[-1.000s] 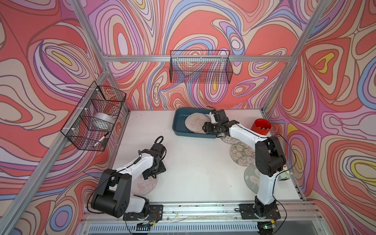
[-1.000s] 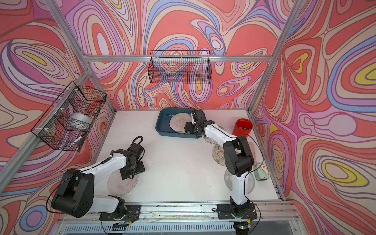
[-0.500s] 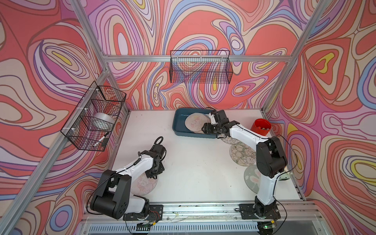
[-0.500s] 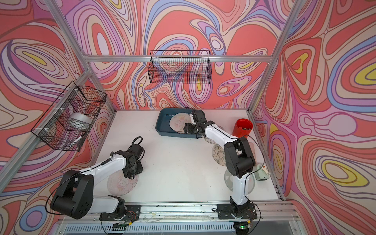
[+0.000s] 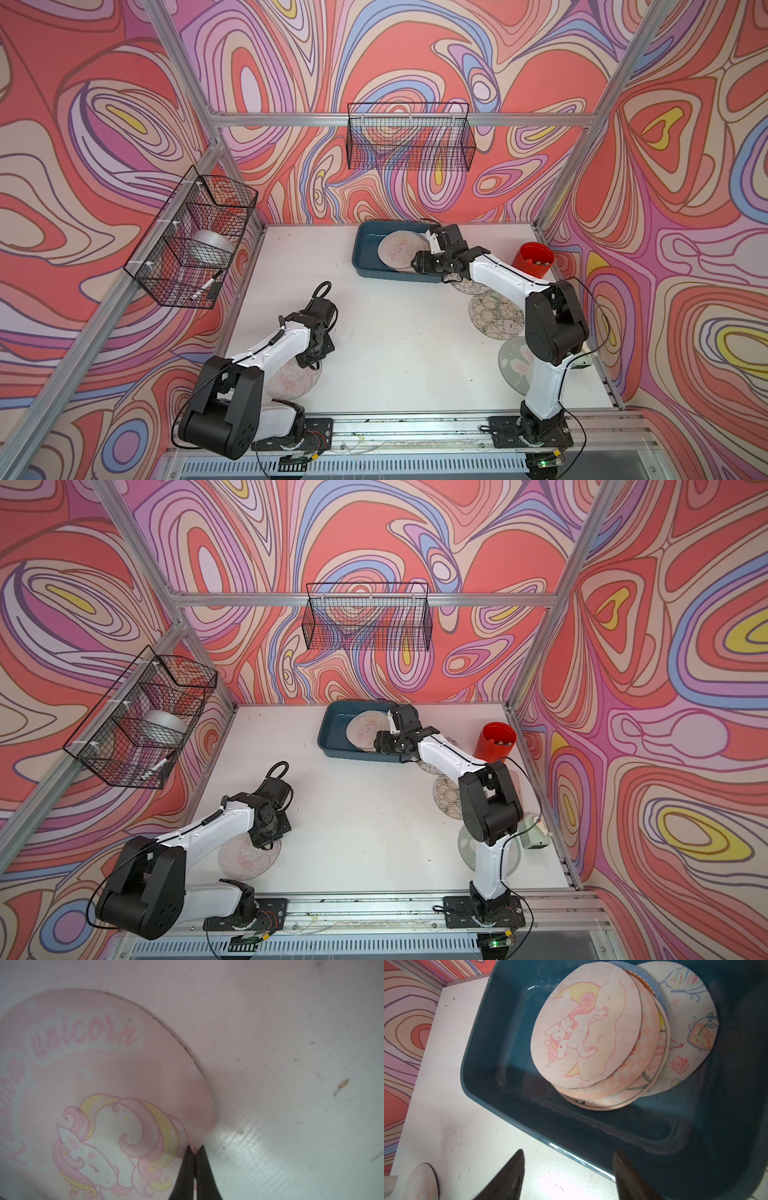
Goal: Put the coasters into the storage box
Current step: Pick up the coaster from the center of the board.
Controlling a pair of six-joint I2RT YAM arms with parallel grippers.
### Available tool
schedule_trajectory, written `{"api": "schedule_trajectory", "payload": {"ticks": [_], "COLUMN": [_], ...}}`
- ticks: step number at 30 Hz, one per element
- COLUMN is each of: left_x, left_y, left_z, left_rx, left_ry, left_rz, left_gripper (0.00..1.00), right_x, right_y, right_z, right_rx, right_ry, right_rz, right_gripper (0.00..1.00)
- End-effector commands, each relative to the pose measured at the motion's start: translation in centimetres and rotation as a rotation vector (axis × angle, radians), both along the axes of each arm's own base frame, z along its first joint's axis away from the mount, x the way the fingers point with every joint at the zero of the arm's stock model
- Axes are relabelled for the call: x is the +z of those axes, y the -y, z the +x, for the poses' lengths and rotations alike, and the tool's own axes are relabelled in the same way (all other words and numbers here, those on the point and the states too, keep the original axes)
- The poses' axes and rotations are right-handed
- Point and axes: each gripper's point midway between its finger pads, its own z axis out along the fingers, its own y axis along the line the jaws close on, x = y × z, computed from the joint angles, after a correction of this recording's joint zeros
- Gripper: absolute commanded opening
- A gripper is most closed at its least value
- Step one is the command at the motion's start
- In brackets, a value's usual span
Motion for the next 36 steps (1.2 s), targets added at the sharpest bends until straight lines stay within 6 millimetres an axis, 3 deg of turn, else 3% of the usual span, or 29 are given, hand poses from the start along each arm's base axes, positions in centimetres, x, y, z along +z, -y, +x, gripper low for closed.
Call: {"api": "schedule_trajectory", "payload": {"ticks": [1, 6, 10, 20, 28, 36], "left_x": [-0.9, 0.3, 2.9, 9.5, 11.0, 11.7], "left_y": [-0.2, 2.2, 4.0, 10.2, 14.7, 17.1], "left_z": [-1.9, 0.3, 2.3, 7.4, 9.9, 11.0], "left_rx": [0.023, -0.026, -0.091, -0.269, -0.368, -0.419], "left_ry": [-0.054, 0.075, 0.192, 0.44, 0.491, 0.517], "left_rz": [-0.015, -0.152, -0.223, -0.379, -0.458, -0.507], "left_gripper": [0.0, 0.0, 0.0, 0.0, 0.0, 0.0], "right_x": [1.3, 1.2, 1.3, 2.3, 1.5, -0.4], "right_y": [-0.1, -0.7, -1.9, -8.6, -14.1, -17.2], "right_z": [-0.8, -1.1, -1.5, -3.5, -6.0, -7.9], "right_rx": [0.006, 0.024, 0.057, 0.238, 0.372, 0.434], "right_ry": [0.012, 0.009, 0.011, -0.014, -0.069, -0.128], "right_rz": [0.0, -0.019, -0.019, 0.097, 0.149, 0.128], "right_gripper": [0.68, 0.68, 0.68, 0.68, 0.68, 0.68]}}
